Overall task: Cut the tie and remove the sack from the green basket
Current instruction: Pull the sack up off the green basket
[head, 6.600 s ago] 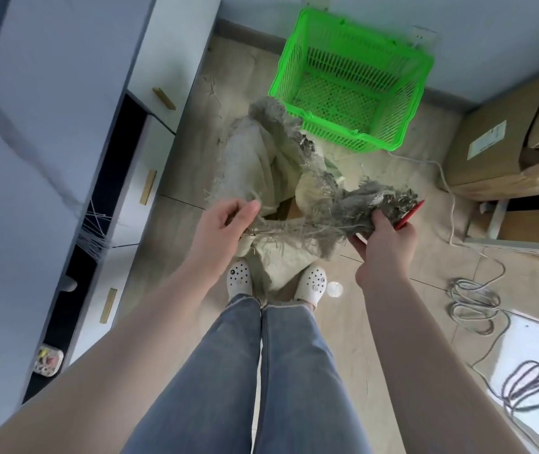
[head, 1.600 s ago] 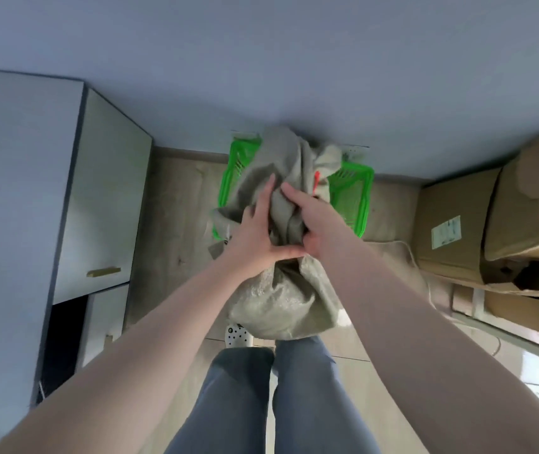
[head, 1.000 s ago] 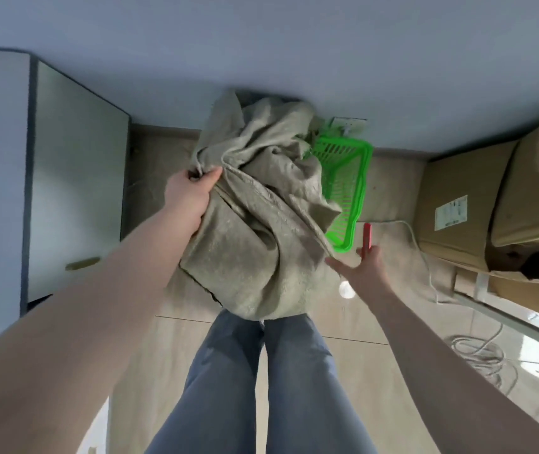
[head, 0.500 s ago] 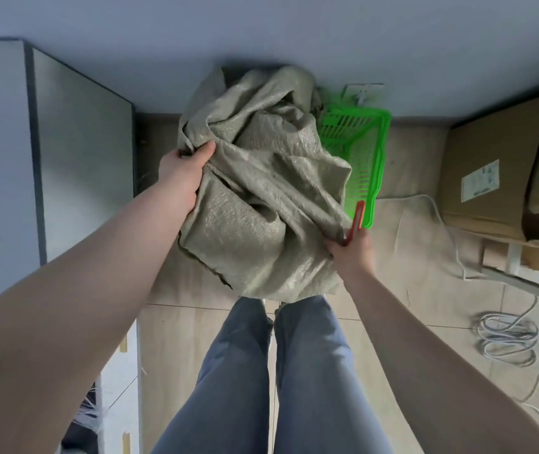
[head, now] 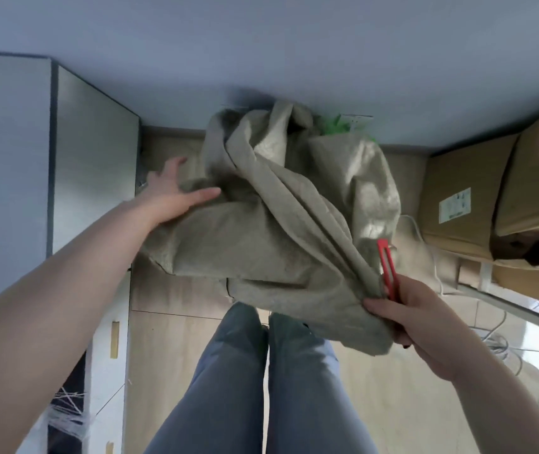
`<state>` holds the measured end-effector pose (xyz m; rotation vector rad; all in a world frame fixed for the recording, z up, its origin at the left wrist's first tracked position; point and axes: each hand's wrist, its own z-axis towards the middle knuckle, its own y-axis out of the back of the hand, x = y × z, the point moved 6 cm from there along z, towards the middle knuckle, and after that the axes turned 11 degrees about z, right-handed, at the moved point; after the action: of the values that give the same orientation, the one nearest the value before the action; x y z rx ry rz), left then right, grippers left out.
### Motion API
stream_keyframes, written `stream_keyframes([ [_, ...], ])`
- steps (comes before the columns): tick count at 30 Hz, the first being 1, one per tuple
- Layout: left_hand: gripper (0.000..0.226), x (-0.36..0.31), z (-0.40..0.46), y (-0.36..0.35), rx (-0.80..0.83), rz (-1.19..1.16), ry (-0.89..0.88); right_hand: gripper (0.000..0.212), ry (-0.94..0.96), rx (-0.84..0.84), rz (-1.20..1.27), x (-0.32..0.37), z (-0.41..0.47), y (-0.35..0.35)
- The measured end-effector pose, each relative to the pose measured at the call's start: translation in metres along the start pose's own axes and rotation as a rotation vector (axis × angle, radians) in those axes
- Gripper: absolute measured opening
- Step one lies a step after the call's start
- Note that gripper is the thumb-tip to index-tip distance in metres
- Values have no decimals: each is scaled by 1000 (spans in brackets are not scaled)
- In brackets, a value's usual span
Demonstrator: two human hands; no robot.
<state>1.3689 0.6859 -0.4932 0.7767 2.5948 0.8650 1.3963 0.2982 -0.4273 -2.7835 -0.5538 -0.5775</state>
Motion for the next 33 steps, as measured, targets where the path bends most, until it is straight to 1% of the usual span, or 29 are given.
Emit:
stream_keyframes([
  [1, 118, -8, -6, -1, -11, 36, -92, 44, -17, 20, -16, 6, -6, -5],
  [2, 106, -18, -15, 0, -33, 53, -201, 49, -26, 20, -35, 12, -10, -8],
  [3, 93, -27, -23, 1, -64, 50, -324, 49, -25, 10, -54, 18, -11, -10],
  [4, 83, -37, -34, 2, -79, 55, -441, 42, -7, -12, -83, 25, -11, -12],
  [6, 75, -59, -55, -4, -41, 164, -629, 19, 75, -114, -153, 39, -6, -15],
  [7, 73, -66, -59, -15, 12, 253, -683, 17, 127, -164, -184, 45, -2, -15],
  [8, 75, -68, -59, -27, 55, 342, -704, 20, 164, -190, -215, 50, 1, -19],
  [9, 77, -69, -56, -36, 75, 418, -687, 21, 181, -190, -241, 54, 5, -24],
  [10, 77, -68, -50, -40, 63, 450, -611, 22, 184, -182, -271, 57, 7, -29],
  [11, 76, -63, -42, -37, 17, 400, -487, 22, 176, -164, -290, 59, 9, -32],
  [12, 74, -57, -34, -30, -51, 291, -358, 23, 160, -152, -304, 60, 11, -34],
  [13, 73, -53, -30, -23, -114, 152, -279, 24, 147, -147, -319, 60, 13, -34],
  [14, 71, -55, -30, -17, -149, 24, -266, 24, 144, -152, -354, 61, 16, -35],
  [15, 70, -63, -33, -15, -134, -52, -305, 24, 155, -159, -400, 61, 19, -38],
  [16, 70, -75, -39, -18, -81, -85, -378, 24, 174, -165, -421, 62, 23, -43],
  [17, 71, -89, -47, -26, -12, -71, -470, 21, 195, -162, -361, 61, 28, -51],
  [18, 70, -101, -56, -35, 55, -35, -544, 17, 209, -152, -212, 62, 33, -60],
  [19, 65, -110, -62, -43, 108, -25, -570, 12, 223, -142, -22, 63, 38, -68],
  [20, 54, -114, -66, -49, 160, -52, -561, 10, 233, -142, 147, 67, 42, -75],
  [21, 38, -117, -70, -51, 216, -131, -531, 8, 242, -145, 260, 71, 48, -80],
  [22, 23, -119, -71, -50, 264, -244, -489, 8, 247, -150, 315, 73, 53, -82],
  [23, 20, -119, -68, -50, 281, -332, -454, 10, 242, -149, 347, 75, 60, -85],
  [24, 23, -119, -66, -49, 292, -353, -437, 13, 223, -153, 375, 75, 65, -86],
  [26, 26, -115, -62, -48, 284, -300, -429, 18, 159, -176, 463, 73, 73, -87],
  [28, 15, -109, -56, -46, 269, -322, -406, 18, 109, -177, 591, 74, 76, -83],
  [29, 9, -105, -54, -44, 255, -390, -381, 16, 112, -185, 629, 75, 78, -76],
  [30, 6, -101, -51, -42, 253, -488, -338, 17, 134, -214, 615, 75, 81, -65],
  [31, 6, -95, -48, -42, 266, -584, -283, 23, 173, -277, 513, 75, 85, -50],
  [33, 14, -83, -43, -45, 291, -701, -168, 36, 233, -473, 157, 73, 93, -17],
])
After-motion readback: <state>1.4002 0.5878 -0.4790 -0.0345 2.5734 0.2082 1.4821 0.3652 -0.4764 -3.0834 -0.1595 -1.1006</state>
